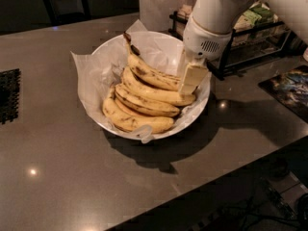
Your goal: Pick banana from white bowl
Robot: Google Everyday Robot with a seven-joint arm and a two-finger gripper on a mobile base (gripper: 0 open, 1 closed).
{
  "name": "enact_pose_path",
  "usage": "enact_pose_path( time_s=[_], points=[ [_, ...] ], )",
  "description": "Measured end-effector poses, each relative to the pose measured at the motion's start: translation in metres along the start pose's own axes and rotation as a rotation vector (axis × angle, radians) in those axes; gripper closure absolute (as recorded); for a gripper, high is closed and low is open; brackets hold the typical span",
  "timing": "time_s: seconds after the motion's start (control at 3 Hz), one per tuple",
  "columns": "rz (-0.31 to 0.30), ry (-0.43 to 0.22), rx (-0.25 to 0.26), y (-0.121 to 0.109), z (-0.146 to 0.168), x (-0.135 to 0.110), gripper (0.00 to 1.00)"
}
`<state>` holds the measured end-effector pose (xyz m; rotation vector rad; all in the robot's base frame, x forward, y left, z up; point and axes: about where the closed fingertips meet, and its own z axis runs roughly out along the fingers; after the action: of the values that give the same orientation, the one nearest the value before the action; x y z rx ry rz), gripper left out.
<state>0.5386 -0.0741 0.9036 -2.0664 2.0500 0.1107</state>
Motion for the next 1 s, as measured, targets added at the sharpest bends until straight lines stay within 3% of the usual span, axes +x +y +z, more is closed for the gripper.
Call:
enact_pose_path(
  time_s=[0.33,1.0],
  points=[
    [0.0,0.0,0.0,0.0,0.0,0.0,1.0],
    [-0.098,-0.08,0.068,-0.002,-0.031,-0.025,1.0]
  ],
)
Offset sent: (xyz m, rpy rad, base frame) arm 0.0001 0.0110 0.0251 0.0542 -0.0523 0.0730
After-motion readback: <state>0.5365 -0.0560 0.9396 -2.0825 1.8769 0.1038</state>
